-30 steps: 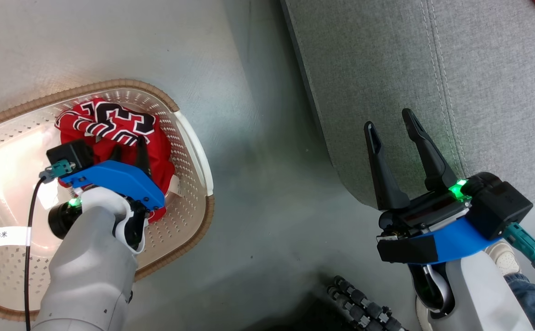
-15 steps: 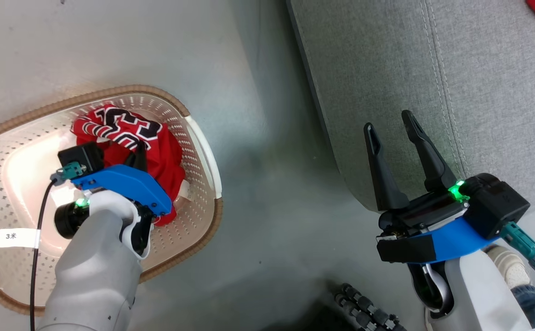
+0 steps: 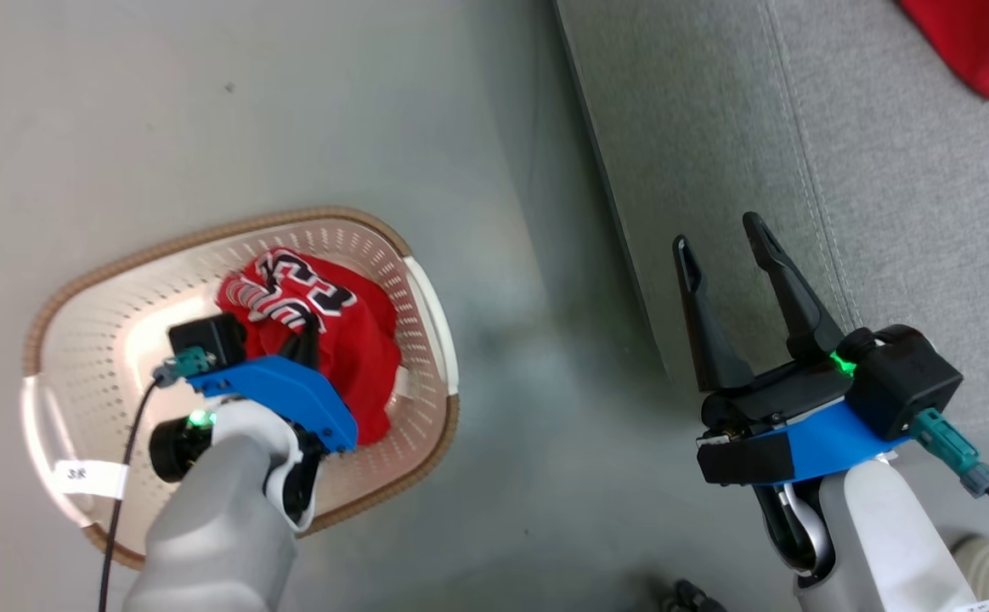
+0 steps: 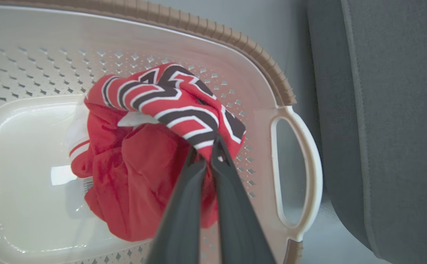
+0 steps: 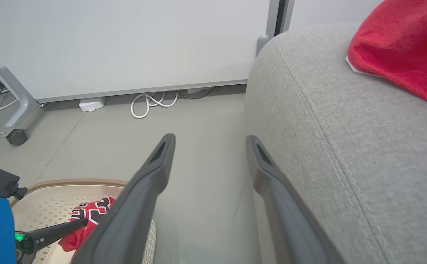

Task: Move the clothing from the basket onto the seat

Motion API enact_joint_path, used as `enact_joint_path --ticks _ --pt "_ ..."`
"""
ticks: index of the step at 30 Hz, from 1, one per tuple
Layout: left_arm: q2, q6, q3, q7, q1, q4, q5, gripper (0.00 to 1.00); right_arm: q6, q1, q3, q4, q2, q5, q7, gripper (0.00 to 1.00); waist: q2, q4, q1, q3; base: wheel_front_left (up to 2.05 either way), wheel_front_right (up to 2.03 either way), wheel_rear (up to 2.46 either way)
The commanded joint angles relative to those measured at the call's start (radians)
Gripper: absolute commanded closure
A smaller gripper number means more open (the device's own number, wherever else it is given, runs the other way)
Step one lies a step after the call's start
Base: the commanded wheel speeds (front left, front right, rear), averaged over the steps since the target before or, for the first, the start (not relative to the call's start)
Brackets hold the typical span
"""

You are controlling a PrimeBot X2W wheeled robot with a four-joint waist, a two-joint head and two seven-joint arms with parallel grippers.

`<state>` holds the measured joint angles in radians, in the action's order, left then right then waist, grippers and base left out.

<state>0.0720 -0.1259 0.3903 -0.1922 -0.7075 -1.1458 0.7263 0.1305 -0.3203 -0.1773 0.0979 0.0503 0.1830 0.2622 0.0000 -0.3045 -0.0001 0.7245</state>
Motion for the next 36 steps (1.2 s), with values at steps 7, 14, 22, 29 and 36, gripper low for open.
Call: enact_joint_path --ticks 7,14,22,29,36 --pt "-0.008 -0.007 0.089 -0.011 0.074 0.048 0.026 1.00 0.000 0.012 0.002 0.040 0.000 -0.025 0.004 0.00 0.0000 0.076 0.0001 -0.153 0.00 0.00 0.00" --pt "-0.002 -0.007 0.221 -0.011 0.158 0.122 0.051 1.00 0.000 0.053 0.020 0.079 0.000 -0.045 -0.010 0.00 0.0000 0.129 0.0001 -0.302 0.00 0.00 0.00" --pt "0.019 -0.007 0.343 -0.032 0.211 0.233 0.101 1.00 0.000 0.113 0.037 0.092 0.000 -0.056 -0.038 0.00 0.0000 0.176 0.0001 -0.452 0.00 0.00 0.00" --pt "0.046 -0.007 0.426 -0.051 0.204 0.344 0.138 1.00 0.000 0.161 0.040 0.085 0.000 -0.059 -0.065 0.00 0.0000 0.211 0.0001 -0.546 0.00 0.00 0.00" --pt "0.068 -0.007 0.469 -0.064 0.174 0.452 0.158 1.00 0.000 0.205 0.042 0.078 0.000 -0.059 -0.085 0.00 0.0000 0.252 0.0001 -0.611 0.00 0.00 0.00"
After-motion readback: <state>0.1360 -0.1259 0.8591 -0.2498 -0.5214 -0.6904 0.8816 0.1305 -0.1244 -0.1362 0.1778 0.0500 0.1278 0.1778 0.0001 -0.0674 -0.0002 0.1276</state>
